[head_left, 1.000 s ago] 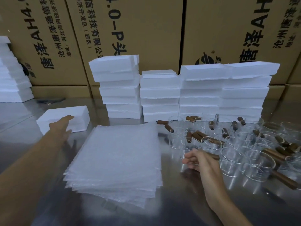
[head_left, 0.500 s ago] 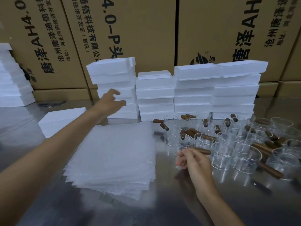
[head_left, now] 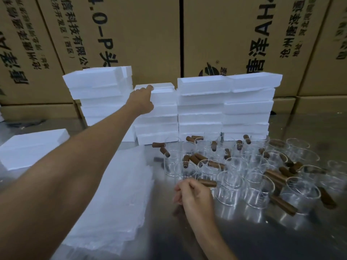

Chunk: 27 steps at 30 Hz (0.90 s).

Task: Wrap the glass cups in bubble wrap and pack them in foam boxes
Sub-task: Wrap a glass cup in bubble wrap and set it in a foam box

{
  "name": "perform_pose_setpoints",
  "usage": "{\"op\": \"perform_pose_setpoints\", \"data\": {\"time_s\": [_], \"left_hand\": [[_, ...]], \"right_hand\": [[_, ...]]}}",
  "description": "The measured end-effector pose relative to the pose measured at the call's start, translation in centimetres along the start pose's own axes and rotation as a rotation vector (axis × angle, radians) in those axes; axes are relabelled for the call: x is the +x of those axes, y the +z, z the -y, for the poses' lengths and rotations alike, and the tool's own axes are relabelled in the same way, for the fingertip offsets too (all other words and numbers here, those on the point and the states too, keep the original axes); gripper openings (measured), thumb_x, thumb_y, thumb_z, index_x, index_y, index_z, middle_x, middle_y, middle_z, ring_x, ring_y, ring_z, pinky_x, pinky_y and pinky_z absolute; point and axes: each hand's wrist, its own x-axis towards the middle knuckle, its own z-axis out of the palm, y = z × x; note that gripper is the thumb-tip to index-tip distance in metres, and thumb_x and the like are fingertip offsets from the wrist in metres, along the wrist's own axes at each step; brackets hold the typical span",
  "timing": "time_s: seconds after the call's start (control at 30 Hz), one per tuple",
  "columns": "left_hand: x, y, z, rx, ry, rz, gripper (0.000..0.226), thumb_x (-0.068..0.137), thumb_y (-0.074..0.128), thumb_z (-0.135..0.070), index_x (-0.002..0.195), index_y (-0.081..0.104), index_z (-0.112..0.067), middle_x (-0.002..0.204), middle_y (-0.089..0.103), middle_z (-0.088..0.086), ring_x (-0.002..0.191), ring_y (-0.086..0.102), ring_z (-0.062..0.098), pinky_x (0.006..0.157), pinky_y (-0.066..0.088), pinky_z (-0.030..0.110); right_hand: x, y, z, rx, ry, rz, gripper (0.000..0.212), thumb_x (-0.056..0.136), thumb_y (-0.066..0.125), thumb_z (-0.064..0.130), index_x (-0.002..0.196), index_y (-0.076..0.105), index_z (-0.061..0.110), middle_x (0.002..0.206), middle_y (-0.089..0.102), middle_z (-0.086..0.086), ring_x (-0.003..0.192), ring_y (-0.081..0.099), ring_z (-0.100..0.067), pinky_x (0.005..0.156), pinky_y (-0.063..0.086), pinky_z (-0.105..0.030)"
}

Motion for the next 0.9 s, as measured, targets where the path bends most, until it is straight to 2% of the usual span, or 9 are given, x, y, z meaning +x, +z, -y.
{"op": "perform_pose_setpoints", "data": {"time_s": [0.23, 0.3, 0.4, 0.47, 0.53, 0.67, 0.77, 0.83, 0.9], "left_hand": [[-3.1, -2.4, 0.0, 0.088, 0.081, -0.178, 0.054, 0.087, 0.047, 0.001, 0.14, 0.048, -0.011, 0.133, 0.053, 0.02, 0.122, 0.047, 0.038, 0.101, 0.04, 0.045], [-5.3, -4.1, 0.1, 0.114, 0.107, -0.223, 0.051, 0.088, 0.047, 0.0, 0.138, 0.05, -0.01, 0.127, 0.055, 0.019, 0.118, 0.048, 0.038, 0.099, 0.039, 0.047], [-9.4, -6.2, -0.2, 0.121, 0.168, -0.242, 0.048, 0.091, 0.047, -0.001, 0.137, 0.05, -0.012, 0.122, 0.056, 0.017, 0.115, 0.047, 0.037, 0.098, 0.036, 0.047], [-12.5, -7.1, -0.7, 0.105, 0.226, -0.221, 0.047, 0.092, 0.049, -0.002, 0.137, 0.05, -0.014, 0.122, 0.056, 0.014, 0.115, 0.046, 0.034, 0.097, 0.034, 0.045], [-15.6, -7.7, -1.4, 0.065, 0.296, -0.177, 0.046, 0.094, 0.05, -0.005, 0.138, 0.05, -0.017, 0.123, 0.056, 0.008, 0.117, 0.045, 0.03, 0.098, 0.033, 0.041], [-21.3, -7.7, -3.0, -0.037, 0.418, -0.049, 0.044, 0.095, 0.052, -0.011, 0.137, 0.049, -0.025, 0.123, 0.056, -0.003, 0.118, 0.046, 0.02, 0.098, 0.035, 0.033], [-24.6, -6.5, -4.3, -0.147, 0.483, 0.092, 0.044, 0.096, 0.053, -0.016, 0.137, 0.048, -0.03, 0.126, 0.055, -0.007, 0.12, 0.046, 0.014, 0.101, 0.037, 0.033], [-26.3, -5.2, -5.1, -0.212, 0.516, 0.182, 0.044, 0.096, 0.054, -0.019, 0.137, 0.047, -0.033, 0.131, 0.054, -0.01, 0.123, 0.046, 0.011, 0.104, 0.038, 0.033], [-27.6, -3.6, -5.8, -0.246, 0.531, 0.237, 0.043, 0.096, 0.054, -0.021, 0.137, 0.047, -0.033, 0.133, 0.053, -0.012, 0.122, 0.046, 0.008, 0.103, 0.04, 0.032]], "right_hand": [[-0.1, 0.0, 0.4, -0.064, -0.013, -0.073, 0.023, 0.092, 0.055, 0.011, 0.071, 0.064, 0.015, 0.06, 0.063, -0.006, 0.052, 0.055, -0.015, 0.054, 0.051, -0.04], [-0.2, -0.4, 0.6, -0.247, -0.127, -0.152, 0.018, 0.091, 0.058, 0.018, 0.074, 0.064, 0.021, 0.06, 0.065, -0.002, 0.054, 0.058, -0.017, 0.056, 0.052, -0.042], [-0.2, -2.1, 1.4, -0.732, -0.352, -0.334, 0.013, 0.091, 0.056, 0.027, 0.1, 0.066, 0.03, 0.057, 0.06, 0.004, 0.053, 0.057, -0.016, 0.052, 0.044, -0.03], [-0.1, -3.2, 1.9, -0.939, -0.31, -0.319, 0.034, 0.093, 0.051, 0.027, 0.126, 0.059, 0.025, 0.064, 0.064, 0.002, 0.061, 0.062, -0.022, 0.057, 0.046, -0.032], [-0.2, -3.6, 2.0, -1.064, -0.263, -0.3, 0.045, 0.095, 0.048, 0.025, 0.139, 0.051, 0.021, 0.071, 0.066, -0.001, 0.069, 0.065, -0.026, 0.058, 0.041, -0.033], [-0.6, -3.7, 2.1, -1.094, -0.311, -0.307, 0.047, 0.092, 0.051, 0.017, 0.139, 0.043, 0.017, 0.072, 0.06, -0.001, 0.063, 0.058, -0.026, 0.057, 0.042, -0.033], [-0.9, -4.0, 1.8, -1.104, -0.26, -0.315, 0.026, 0.089, 0.055, 0.015, 0.115, 0.059, 0.013, 0.092, 0.07, -0.009, 0.082, 0.068, -0.035, 0.062, 0.043, -0.035], [-1.3, -4.1, 1.4, -0.964, -0.176, -0.367, 0.012, 0.088, 0.061, 0.015, 0.098, 0.066, 0.011, 0.09, 0.069, -0.011, 0.086, 0.067, -0.036, 0.065, 0.038, -0.031], [-1.7, -4.3, 1.2, -0.628, -0.052, -0.358, 0.016, 0.085, 0.072, 0.019, 0.098, 0.065, 0.022, 0.086, 0.063, 0.003, 0.088, 0.061, -0.022, 0.071, 0.037, -0.023]]}}
